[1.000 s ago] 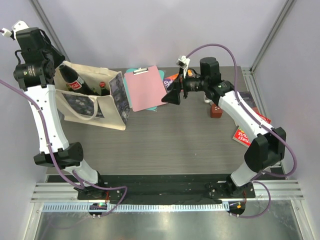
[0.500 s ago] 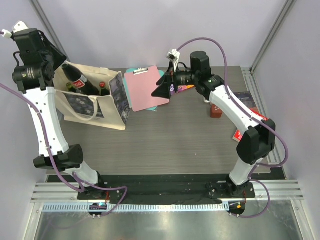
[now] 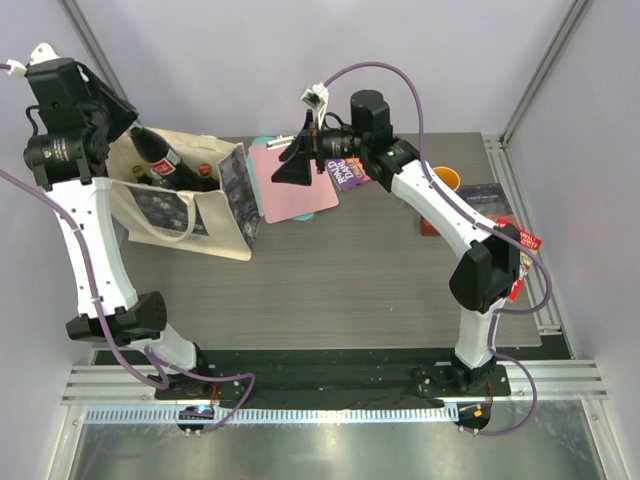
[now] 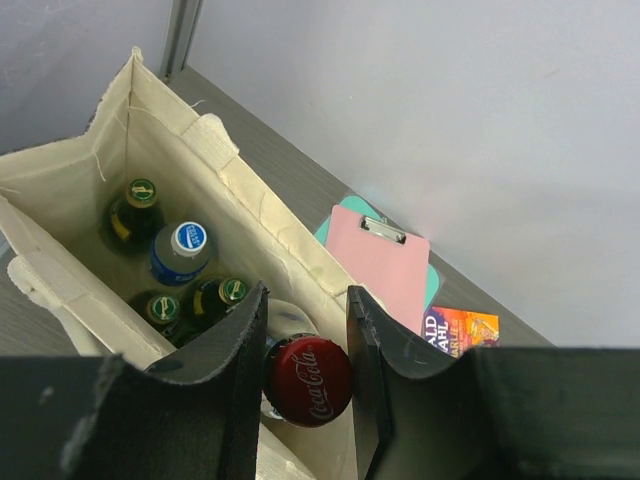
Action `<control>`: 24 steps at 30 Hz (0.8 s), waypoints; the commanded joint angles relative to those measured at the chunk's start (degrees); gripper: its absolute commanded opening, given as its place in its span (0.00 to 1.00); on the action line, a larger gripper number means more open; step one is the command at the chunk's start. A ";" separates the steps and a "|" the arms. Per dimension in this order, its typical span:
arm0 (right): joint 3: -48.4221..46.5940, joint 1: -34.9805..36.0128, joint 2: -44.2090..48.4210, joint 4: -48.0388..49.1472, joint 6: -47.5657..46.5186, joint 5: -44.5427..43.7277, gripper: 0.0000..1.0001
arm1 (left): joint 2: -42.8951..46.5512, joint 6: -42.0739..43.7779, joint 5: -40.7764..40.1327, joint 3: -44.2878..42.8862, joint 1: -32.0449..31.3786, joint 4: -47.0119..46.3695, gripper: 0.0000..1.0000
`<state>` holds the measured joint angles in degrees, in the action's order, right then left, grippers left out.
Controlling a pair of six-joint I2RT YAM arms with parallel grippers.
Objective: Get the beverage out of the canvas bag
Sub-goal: Place the drink at the center of the board.
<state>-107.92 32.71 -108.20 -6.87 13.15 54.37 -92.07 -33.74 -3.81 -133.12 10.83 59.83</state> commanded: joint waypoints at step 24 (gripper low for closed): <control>-21.27 6.58 -11.57 6.35 12.33 -3.30 0.98 | 6.47 -6.25 7.24 -4.16 -0.37 -15.89 0.00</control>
<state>-122.34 37.52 -116.42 -3.86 20.23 52.93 -90.15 -35.81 -0.27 -133.12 10.72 59.83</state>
